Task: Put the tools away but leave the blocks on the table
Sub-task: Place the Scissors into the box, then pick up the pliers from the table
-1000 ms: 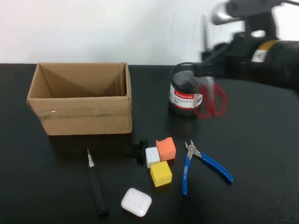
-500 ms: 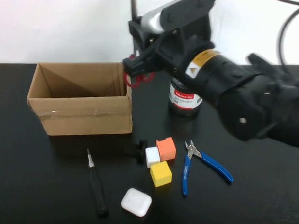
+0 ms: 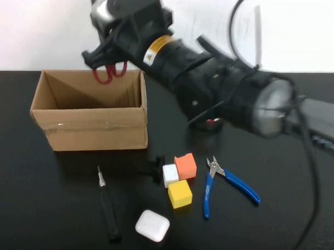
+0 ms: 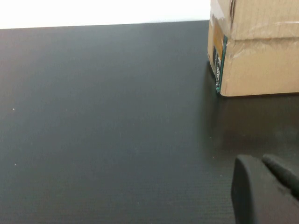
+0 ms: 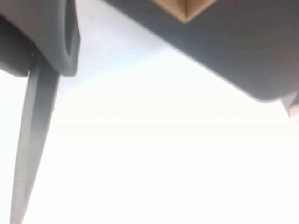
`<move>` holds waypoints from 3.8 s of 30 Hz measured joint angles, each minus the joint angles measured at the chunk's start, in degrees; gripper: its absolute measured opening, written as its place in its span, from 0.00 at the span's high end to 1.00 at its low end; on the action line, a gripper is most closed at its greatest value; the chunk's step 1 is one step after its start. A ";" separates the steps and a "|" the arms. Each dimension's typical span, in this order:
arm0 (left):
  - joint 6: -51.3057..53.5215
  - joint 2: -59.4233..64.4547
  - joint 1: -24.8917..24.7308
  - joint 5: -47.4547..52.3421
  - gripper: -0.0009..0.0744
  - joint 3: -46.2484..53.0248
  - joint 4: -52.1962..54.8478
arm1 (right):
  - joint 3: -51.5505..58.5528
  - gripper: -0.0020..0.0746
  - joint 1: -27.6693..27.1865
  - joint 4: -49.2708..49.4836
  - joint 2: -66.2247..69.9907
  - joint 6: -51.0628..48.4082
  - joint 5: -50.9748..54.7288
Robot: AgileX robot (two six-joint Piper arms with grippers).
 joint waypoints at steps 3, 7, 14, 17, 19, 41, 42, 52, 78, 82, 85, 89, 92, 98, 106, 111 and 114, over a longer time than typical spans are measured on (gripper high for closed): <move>0.00 0.00 0.00 0.00 0.99 0.00 0.00 | -0.04 0.98 0.58 0.00 2.52 0.00 -1.11; 0.00 0.00 0.00 0.00 0.99 0.00 0.00 | -0.04 0.94 0.64 0.00 4.51 0.00 -0.75; 0.00 0.00 0.00 0.00 0.99 0.00 0.00 | -0.04 0.73 0.64 0.00 5.02 -0.82 -0.40; 0.00 0.00 0.00 0.00 0.99 0.00 0.00 | -0.04 0.73 0.64 0.13 4.67 -0.82 0.21; 0.00 0.00 0.00 0.00 0.99 0.00 0.00 | -0.04 0.73 0.64 0.13 3.97 -0.82 2.13; 0.00 0.00 0.00 0.00 0.99 0.00 0.00 | -0.04 0.74 -1.28 -17.88 -17.67 5.48 63.92; 0.00 0.00 0.00 0.00 0.99 0.00 0.00 | -0.04 0.74 -2.65 -19.78 -17.67 8.14 66.93; 0.00 0.00 0.00 0.00 0.99 0.00 0.00 | 10.48 0.74 -14.34 -12.91 -17.54 7.88 72.01; 0.00 0.00 0.00 0.00 0.99 0.00 0.00 | 34.57 0.66 -12.44 -12.40 -11.82 -1.61 57.42; 0.00 0.00 0.00 0.00 0.99 0.00 0.00 | 33.01 0.54 -12.44 -13.36 -11.82 -1.71 57.67; 0.00 0.00 0.00 0.00 0.99 0.00 0.00 | 31.97 0.54 -12.44 -14.69 -11.62 -1.71 57.04; 0.00 0.00 0.00 0.00 0.99 0.00 0.00 | 31.87 0.54 -12.44 -15.50 -11.62 -0.96 53.17; 0.00 0.00 0.00 0.00 0.99 0.00 0.00 | 31.87 0.54 -12.44 -15.34 -10.59 0.22 51.56; 0.00 0.00 0.00 0.00 0.99 0.00 0.00 | 31.87 0.57 -12.44 -14.58 -6.30 0.48 52.41; 0.00 0.00 0.00 0.00 0.99 0.00 0.00 | 31.82 0.98 -12.44 -14.12 -4.96 0.48 55.50; 0.00 0.00 0.00 0.00 0.99 0.00 0.00 | 29.96 0.98 -12.44 -16.14 -5.48 0.48 58.14; 0.00 0.00 0.00 0.00 0.99 0.00 0.00 | 28.20 0.98 -12.44 -16.14 -7.15 0.48 58.29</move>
